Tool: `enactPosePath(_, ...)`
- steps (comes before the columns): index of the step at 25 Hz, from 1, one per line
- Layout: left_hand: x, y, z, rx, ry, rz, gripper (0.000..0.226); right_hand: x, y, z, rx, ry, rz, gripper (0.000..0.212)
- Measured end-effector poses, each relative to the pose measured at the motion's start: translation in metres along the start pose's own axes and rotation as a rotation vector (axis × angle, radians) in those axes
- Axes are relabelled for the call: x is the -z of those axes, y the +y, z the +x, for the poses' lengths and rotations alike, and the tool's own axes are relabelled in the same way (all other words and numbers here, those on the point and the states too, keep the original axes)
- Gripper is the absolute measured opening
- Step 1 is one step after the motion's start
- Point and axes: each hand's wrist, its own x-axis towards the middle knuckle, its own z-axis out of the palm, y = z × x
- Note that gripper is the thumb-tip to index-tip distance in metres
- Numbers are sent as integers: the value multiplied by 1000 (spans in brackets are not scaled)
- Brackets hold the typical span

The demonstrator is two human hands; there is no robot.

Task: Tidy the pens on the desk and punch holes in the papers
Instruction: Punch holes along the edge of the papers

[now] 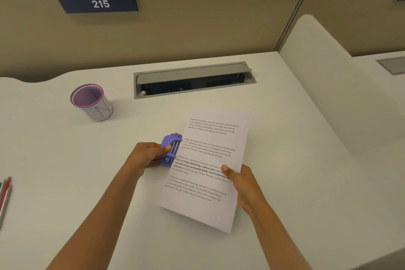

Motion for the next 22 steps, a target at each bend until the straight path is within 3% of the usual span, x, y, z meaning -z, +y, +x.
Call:
enactPosePath(9, -7, -7, -7, -35, 43, -1, 18, -1, 6, 4, 7, 55, -50, 16)
enactPosePath(15, -7, -12, -11, -34, 59, -31, 37, 3, -2, 7, 45, 57, -105, 17)
enactPosePath(22, -8, -16, -21, -29, 29, -16, 29, -12, -3, 6, 55, 38, -202, 25)
